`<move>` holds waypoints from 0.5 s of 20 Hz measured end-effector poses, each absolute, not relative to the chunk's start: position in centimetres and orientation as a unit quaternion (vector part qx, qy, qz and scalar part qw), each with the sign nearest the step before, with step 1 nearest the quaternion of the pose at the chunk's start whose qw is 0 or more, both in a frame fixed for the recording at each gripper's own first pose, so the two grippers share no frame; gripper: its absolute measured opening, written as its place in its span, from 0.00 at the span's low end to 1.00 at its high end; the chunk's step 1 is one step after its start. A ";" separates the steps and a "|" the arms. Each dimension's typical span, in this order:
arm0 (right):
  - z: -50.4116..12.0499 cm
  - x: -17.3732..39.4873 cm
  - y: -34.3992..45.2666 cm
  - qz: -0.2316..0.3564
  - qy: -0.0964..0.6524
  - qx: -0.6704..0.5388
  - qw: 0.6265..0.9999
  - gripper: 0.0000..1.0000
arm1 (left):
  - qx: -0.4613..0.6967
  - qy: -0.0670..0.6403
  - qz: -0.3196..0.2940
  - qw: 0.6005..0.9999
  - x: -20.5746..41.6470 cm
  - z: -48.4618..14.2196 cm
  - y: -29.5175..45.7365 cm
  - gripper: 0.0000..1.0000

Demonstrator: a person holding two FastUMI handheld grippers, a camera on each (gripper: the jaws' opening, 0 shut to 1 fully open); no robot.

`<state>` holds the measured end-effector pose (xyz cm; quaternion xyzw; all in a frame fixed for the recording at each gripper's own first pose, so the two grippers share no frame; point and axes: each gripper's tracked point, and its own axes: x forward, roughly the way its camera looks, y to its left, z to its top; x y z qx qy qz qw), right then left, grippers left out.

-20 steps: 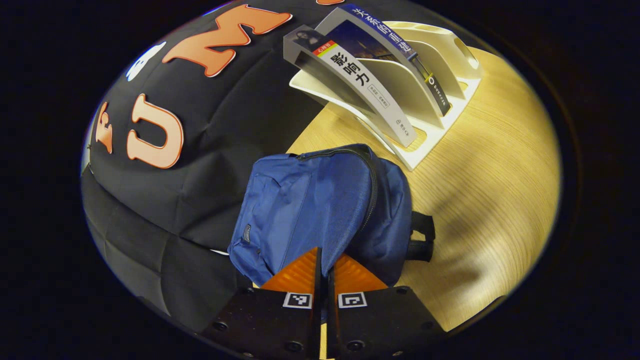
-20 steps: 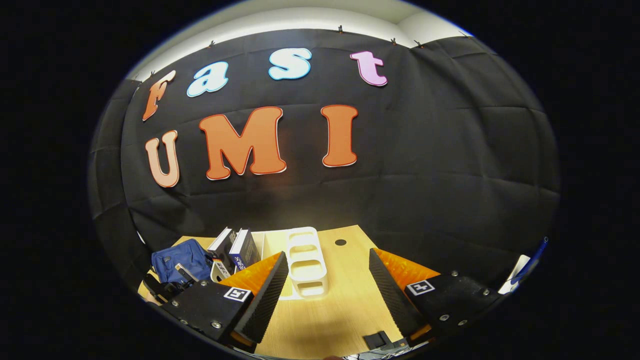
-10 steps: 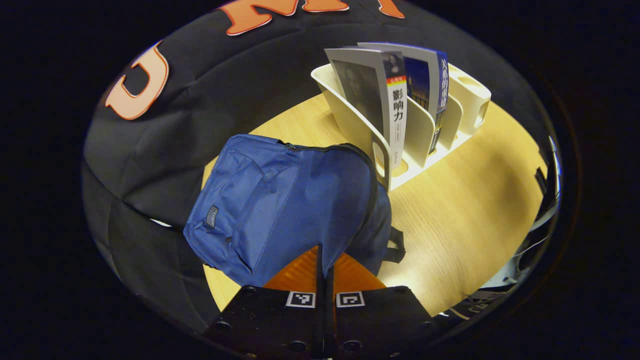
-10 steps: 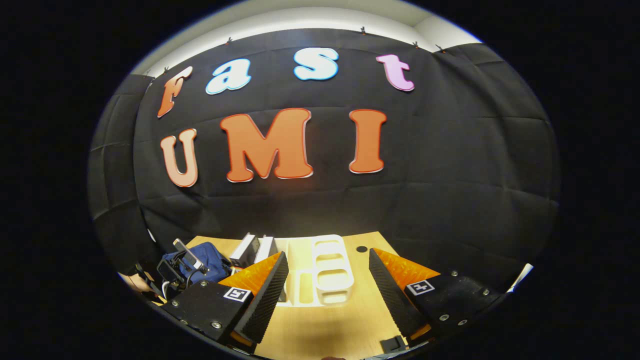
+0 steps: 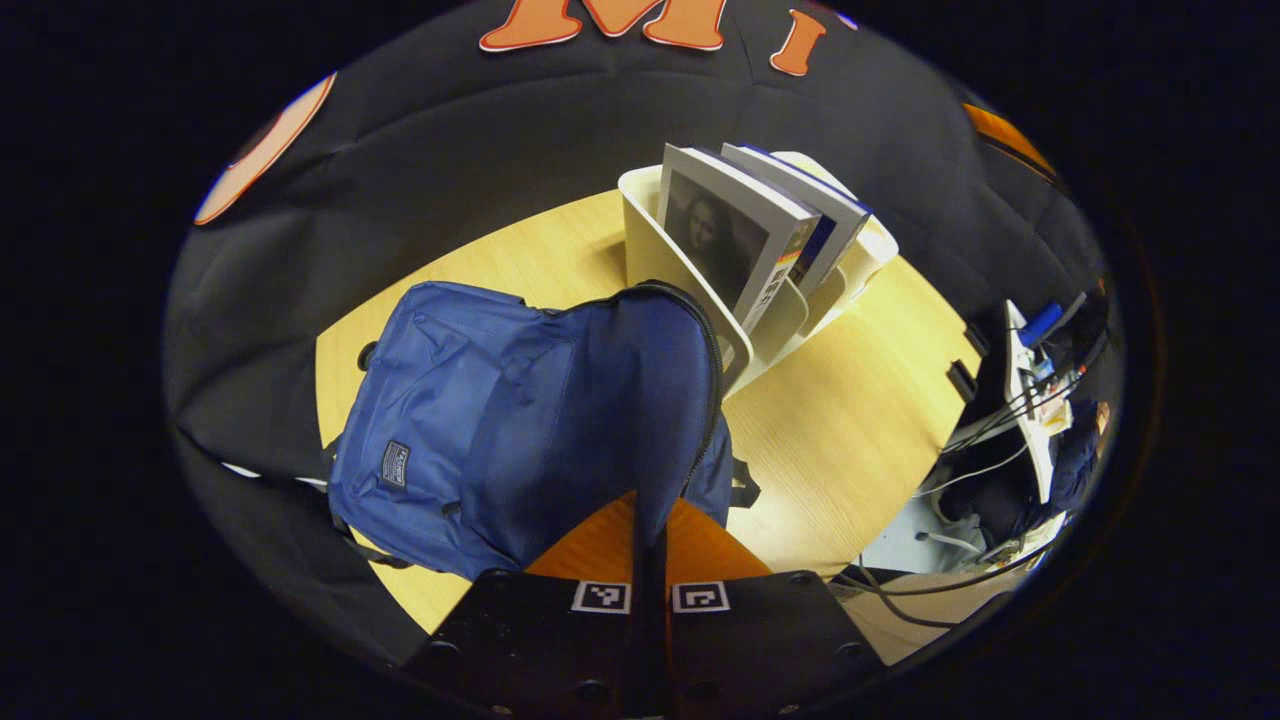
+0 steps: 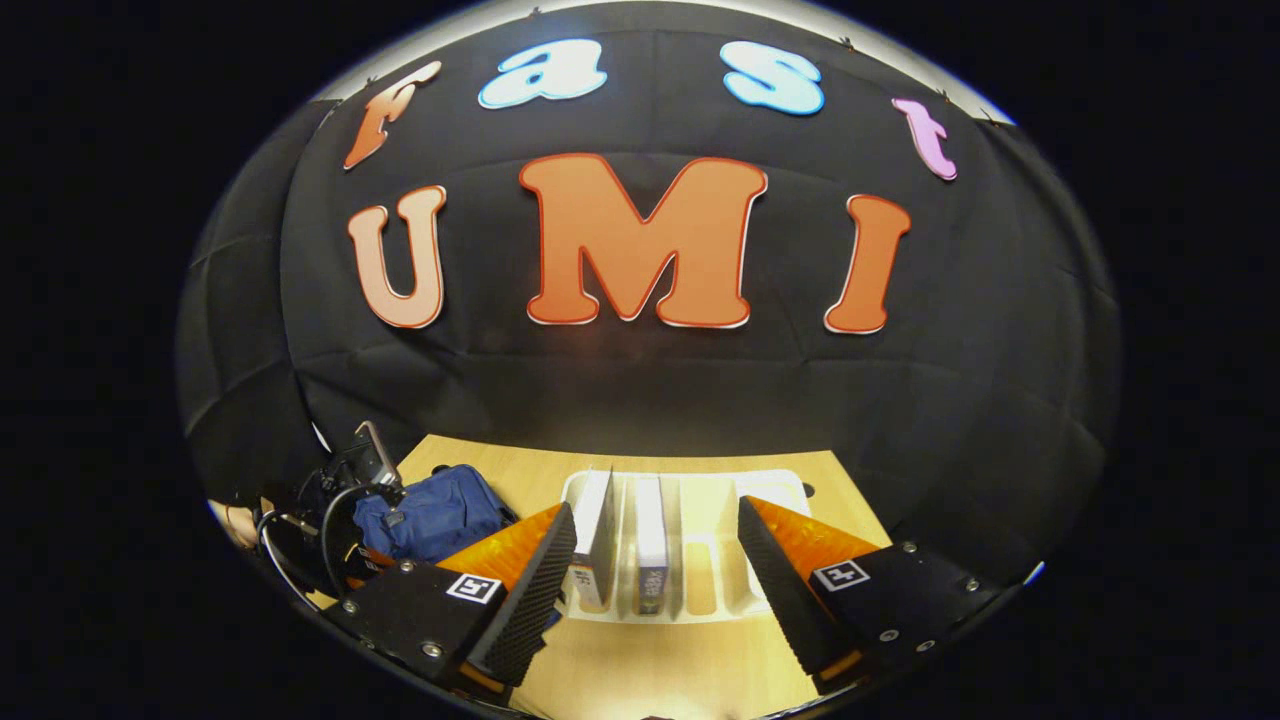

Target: Open the schoolbag, grab two books from the bookshelf and put them into the schoolbag.

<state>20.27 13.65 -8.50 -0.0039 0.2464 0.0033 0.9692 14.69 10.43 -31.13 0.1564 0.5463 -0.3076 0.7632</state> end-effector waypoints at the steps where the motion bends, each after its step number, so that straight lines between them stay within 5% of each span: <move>1: -9.2 21.2 15.1 0.012 0.274 0.010 0.962 0.97 | 0.156 0.543 -0.320 0.760 14.9 -30.9 10.7 0.01; 10: -18.2 27.7 20.0 0.030 0.501 0.067 0.863 0.98 | 0.154 0.527 -0.388 0.740 15.7 -30.7 11.5 0.01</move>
